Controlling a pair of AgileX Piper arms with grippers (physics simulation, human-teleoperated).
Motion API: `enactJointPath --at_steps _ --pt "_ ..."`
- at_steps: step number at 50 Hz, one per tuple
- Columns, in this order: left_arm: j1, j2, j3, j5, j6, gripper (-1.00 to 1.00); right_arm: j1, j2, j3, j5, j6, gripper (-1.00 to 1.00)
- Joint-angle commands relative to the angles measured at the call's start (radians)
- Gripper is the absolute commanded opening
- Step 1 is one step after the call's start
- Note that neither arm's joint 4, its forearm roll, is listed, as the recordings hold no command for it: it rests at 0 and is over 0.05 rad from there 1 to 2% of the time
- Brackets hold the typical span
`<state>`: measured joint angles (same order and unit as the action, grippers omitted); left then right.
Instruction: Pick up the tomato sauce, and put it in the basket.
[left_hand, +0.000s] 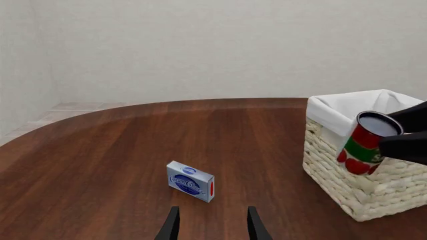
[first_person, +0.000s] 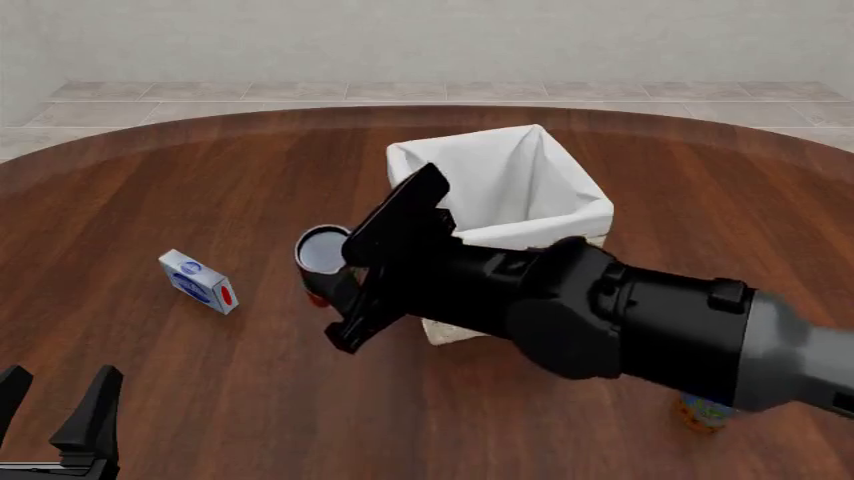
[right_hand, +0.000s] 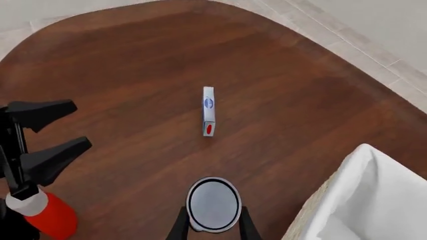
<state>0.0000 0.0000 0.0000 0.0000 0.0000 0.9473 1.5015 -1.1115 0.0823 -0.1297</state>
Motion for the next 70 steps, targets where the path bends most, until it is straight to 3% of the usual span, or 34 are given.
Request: enactJointPath --at_steps 1,15,36,54,70 --pt "0.0 0.0 0.0 0.0 0.0 1.0 -0.024 -0.022 -0.068 0.047 0.003 -1.0" --pt "0.0 0.0 0.0 0.0 0.0 1.0 -0.078 -0.02 -0.138 0.091 0.003 -1.0" --pt "0.0 0.0 0.0 0.0 0.0 1.0 -0.187 0.013 -0.259 0.134 -0.048 -1.0" --pt "0.0 0.0 0.0 0.0 0.0 1.0 -0.284 -0.003 -0.268 0.145 -0.09 -1.0" --pt "0.0 0.0 0.0 0.0 0.0 1.0 -0.369 0.001 -0.27 0.151 -0.093 -1.0"
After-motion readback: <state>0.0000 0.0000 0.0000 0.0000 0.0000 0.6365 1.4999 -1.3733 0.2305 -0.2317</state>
